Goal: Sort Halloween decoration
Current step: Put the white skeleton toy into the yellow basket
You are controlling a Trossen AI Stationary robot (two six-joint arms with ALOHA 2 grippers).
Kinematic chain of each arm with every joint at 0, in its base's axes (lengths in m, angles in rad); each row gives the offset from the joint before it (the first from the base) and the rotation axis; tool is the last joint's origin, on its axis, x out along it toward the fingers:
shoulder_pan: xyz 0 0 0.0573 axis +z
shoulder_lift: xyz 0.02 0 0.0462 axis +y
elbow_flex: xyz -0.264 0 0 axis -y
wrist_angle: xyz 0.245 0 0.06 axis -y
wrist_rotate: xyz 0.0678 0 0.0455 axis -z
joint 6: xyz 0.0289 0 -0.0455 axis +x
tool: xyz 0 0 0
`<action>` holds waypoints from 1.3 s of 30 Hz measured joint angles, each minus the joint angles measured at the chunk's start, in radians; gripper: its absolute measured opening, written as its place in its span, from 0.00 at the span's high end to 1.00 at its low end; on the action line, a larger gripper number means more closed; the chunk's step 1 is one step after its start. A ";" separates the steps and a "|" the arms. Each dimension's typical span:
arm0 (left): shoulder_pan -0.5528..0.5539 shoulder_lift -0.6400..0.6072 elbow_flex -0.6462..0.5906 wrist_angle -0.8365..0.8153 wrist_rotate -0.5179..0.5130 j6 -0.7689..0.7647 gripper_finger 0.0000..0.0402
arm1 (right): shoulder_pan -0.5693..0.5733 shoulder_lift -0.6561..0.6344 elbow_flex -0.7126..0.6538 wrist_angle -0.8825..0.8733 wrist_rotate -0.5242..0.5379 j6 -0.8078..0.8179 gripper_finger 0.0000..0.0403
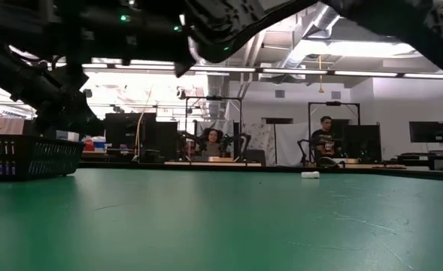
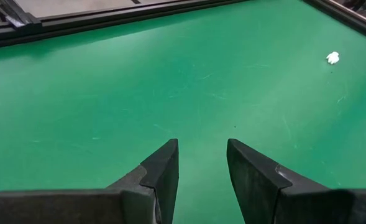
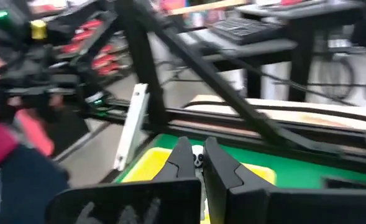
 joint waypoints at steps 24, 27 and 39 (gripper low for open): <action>0.000 0.000 0.000 0.001 -0.001 -0.005 0.69 | 0.008 0.181 0.254 -0.100 -0.089 -0.055 0.91; 0.000 0.000 0.000 0.000 -0.001 -0.004 0.69 | 0.012 0.181 0.254 -0.104 -0.079 -0.076 0.89; 0.000 0.000 0.000 0.000 -0.002 -0.004 0.69 | 0.011 0.181 0.254 -0.108 -0.052 -0.071 0.70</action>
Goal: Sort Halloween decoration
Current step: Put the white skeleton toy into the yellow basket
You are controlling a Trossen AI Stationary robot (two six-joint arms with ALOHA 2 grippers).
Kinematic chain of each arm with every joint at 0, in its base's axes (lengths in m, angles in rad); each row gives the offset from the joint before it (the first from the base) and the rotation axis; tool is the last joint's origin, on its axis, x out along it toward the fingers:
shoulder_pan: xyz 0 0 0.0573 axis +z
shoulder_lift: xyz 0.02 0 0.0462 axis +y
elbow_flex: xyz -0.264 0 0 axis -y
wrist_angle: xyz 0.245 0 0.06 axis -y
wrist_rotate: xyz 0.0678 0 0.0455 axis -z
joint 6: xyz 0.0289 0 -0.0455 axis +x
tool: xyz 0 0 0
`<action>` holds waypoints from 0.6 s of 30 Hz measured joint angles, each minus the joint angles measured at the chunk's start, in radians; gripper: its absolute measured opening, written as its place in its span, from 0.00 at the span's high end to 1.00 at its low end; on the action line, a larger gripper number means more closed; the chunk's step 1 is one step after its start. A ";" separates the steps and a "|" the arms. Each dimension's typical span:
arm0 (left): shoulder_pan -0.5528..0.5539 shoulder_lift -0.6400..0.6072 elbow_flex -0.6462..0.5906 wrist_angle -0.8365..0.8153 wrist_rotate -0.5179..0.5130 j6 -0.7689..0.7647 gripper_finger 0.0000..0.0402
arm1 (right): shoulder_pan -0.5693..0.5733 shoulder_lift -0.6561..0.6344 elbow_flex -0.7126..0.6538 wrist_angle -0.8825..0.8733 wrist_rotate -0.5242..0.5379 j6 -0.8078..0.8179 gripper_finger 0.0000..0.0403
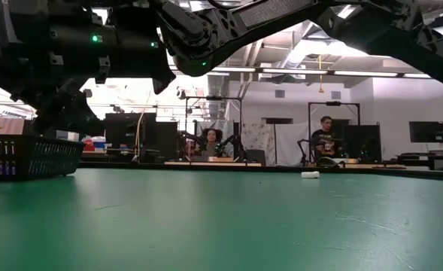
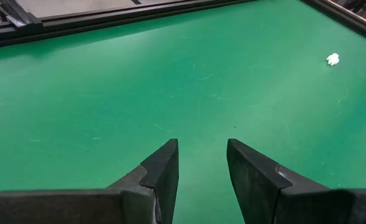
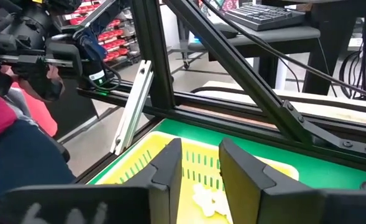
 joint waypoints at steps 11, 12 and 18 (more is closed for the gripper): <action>0.000 0.000 0.000 0.000 0.000 0.021 0.69 | -0.031 -0.129 -0.002 -0.277 -0.061 -0.083 0.69; 0.000 0.000 0.000 0.000 0.000 0.021 0.69 | -0.036 -0.168 -0.002 -0.352 -0.060 -0.125 0.69; 0.000 0.000 0.000 0.000 -0.001 0.042 0.69 | -0.033 -0.424 0.000 -0.856 0.107 -0.381 0.69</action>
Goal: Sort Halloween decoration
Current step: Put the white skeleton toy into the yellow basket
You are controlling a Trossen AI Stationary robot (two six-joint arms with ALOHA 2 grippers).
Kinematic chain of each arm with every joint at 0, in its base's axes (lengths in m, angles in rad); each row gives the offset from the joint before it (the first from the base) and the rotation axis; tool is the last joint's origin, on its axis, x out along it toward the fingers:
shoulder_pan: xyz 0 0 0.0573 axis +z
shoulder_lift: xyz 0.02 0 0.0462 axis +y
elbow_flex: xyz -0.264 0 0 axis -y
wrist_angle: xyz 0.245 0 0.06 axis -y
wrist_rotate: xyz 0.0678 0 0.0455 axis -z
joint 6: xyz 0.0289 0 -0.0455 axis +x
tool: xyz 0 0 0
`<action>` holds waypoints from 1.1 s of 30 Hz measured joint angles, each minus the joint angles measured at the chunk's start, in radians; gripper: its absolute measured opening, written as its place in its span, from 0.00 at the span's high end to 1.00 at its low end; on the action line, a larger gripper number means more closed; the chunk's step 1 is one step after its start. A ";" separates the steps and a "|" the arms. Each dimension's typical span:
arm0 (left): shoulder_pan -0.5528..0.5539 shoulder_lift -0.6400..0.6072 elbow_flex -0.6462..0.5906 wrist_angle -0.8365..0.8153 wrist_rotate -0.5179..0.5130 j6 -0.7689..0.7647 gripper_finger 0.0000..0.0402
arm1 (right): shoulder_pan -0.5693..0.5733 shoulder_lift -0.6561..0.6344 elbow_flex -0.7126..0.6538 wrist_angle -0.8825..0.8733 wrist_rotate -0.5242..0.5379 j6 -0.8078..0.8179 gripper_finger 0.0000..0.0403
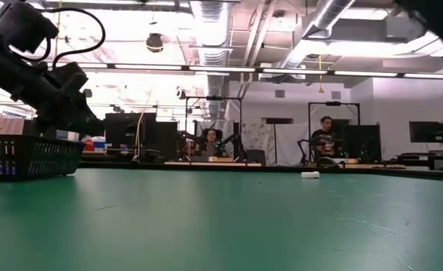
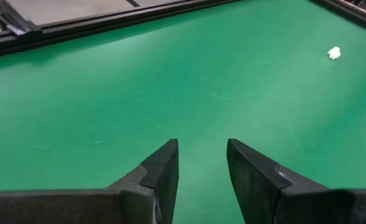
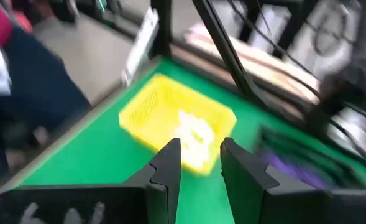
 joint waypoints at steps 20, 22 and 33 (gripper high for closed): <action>0.000 0.000 0.000 0.033 -0.002 0.002 0.69 | 0.022 -0.529 -0.002 -1.024 0.673 0.290 0.71; 0.000 0.000 0.000 0.038 -0.001 0.001 0.69 | 0.031 -0.557 -0.029 -1.017 0.675 0.289 0.71; 0.000 0.000 0.000 0.054 -0.001 0.017 0.69 | 0.084 -1.031 -0.694 -0.672 0.845 0.488 0.71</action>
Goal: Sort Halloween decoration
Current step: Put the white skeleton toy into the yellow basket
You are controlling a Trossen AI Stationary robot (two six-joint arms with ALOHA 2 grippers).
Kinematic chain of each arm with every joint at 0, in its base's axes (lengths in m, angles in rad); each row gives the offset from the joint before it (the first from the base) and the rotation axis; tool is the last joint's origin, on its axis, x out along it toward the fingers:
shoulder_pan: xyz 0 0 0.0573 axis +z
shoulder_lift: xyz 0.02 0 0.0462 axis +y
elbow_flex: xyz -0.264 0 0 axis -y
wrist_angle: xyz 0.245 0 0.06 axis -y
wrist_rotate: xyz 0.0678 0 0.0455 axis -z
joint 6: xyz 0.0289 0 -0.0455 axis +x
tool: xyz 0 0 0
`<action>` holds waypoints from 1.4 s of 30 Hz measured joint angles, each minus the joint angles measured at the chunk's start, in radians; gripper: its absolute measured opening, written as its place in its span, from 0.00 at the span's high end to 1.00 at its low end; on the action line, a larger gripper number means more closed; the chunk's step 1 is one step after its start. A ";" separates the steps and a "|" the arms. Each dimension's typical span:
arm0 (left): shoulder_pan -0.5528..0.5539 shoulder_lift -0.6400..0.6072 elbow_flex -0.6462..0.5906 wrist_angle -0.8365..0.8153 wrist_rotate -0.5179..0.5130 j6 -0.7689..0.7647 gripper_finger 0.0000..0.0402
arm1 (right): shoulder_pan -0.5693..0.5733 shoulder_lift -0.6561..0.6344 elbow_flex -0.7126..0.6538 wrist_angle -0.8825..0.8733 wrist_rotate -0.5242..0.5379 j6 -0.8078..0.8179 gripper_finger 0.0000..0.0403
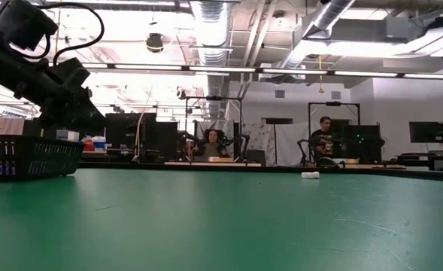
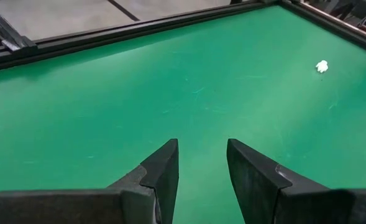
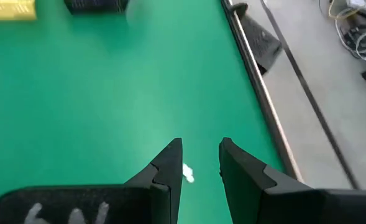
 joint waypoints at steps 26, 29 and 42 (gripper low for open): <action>0.000 0.000 0.000 -0.002 -0.008 -0.002 0.69 | -0.275 -0.290 -1.073 1.008 0.001 0.060 0.55; 0.000 0.000 0.000 -0.002 -0.008 -0.002 0.69 | -0.299 -0.290 -1.144 1.147 -0.044 0.049 0.47; 0.000 0.000 0.000 -0.003 -0.021 -0.003 0.69 | -0.348 -0.187 -1.397 1.705 -0.077 -0.025 0.41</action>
